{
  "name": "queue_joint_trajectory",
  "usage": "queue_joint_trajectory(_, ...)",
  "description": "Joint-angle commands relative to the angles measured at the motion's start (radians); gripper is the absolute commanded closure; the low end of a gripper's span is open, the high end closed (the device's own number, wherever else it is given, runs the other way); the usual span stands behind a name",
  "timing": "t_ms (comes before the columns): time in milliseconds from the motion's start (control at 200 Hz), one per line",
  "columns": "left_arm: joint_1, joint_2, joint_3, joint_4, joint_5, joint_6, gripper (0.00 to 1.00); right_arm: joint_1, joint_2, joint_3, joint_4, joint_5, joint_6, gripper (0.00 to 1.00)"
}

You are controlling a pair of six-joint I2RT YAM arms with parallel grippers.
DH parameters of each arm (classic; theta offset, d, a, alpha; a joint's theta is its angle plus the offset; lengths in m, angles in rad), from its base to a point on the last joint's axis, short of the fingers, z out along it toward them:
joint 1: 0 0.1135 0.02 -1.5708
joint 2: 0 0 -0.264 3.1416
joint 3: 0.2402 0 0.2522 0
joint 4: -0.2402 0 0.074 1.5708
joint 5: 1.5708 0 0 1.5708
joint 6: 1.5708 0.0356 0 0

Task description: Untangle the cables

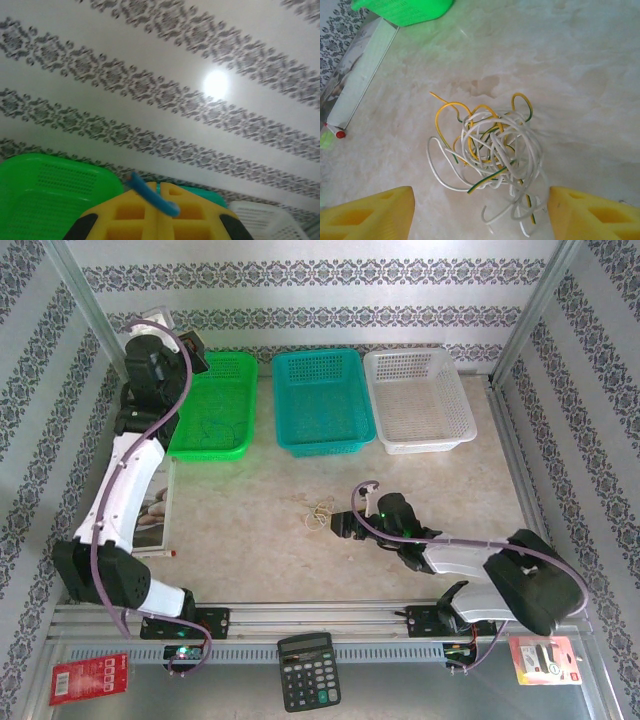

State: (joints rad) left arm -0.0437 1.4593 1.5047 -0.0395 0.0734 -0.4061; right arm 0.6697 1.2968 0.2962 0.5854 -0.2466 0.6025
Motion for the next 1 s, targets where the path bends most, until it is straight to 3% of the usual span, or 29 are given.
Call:
queue_joint_trajectory(0,0.028,0.049,0.033,0.017,-0.019,0.046,1.00,-0.010,-0.070,-0.002,-0.089,0.038,-0.023,0.29)
queue_joint_trajectory(250,0.081,0.163,0.016,-0.005,-0.008,0.063,1.00,-0.028,-0.243,-0.018,-0.217,0.082,-0.018,0.28)
queue_joint_trajectory(285,0.092,0.181,0.021,-0.015,0.018,0.048,0.95,-0.032,-0.267,-0.020,-0.239,0.093,-0.017,0.27)
queue_joint_trajectory(325,0.105,0.205,0.033,-0.029,0.074,0.027,0.79,-0.038,-0.294,-0.022,-0.263,0.102,-0.017,0.26)
queue_joint_trajectory(360,0.114,0.226,0.048,-0.051,0.114,0.012,0.57,-0.044,-0.316,-0.025,-0.285,0.111,-0.017,0.24)
queue_joint_trajectory(390,0.116,0.242,0.065,-0.077,0.125,0.001,0.33,-0.051,-0.336,-0.023,-0.306,0.118,-0.016,0.23)
queue_joint_trajectory(410,0.117,0.250,0.073,-0.092,0.130,-0.001,0.23,-0.056,-0.346,-0.024,-0.316,0.121,-0.014,0.22)
queue_joint_trajectory(510,0.118,0.275,0.104,-0.132,0.173,-0.006,0.03,-0.078,-0.394,-0.023,-0.370,0.130,-0.015,0.18)
queue_joint_trajectory(649,0.117,0.267,0.112,-0.154,0.208,-0.021,0.00,-0.095,-0.448,-0.023,-0.424,0.185,0.000,0.02)
queue_joint_trajectory(809,0.114,0.233,0.093,-0.152,0.269,-0.056,0.00,-0.103,-0.492,-0.029,-0.460,0.284,0.060,0.02)
queue_joint_trajectory(999,0.082,0.156,0.027,-0.133,0.336,-0.100,0.00,-0.117,-0.499,-0.022,-0.464,0.247,0.067,0.02)
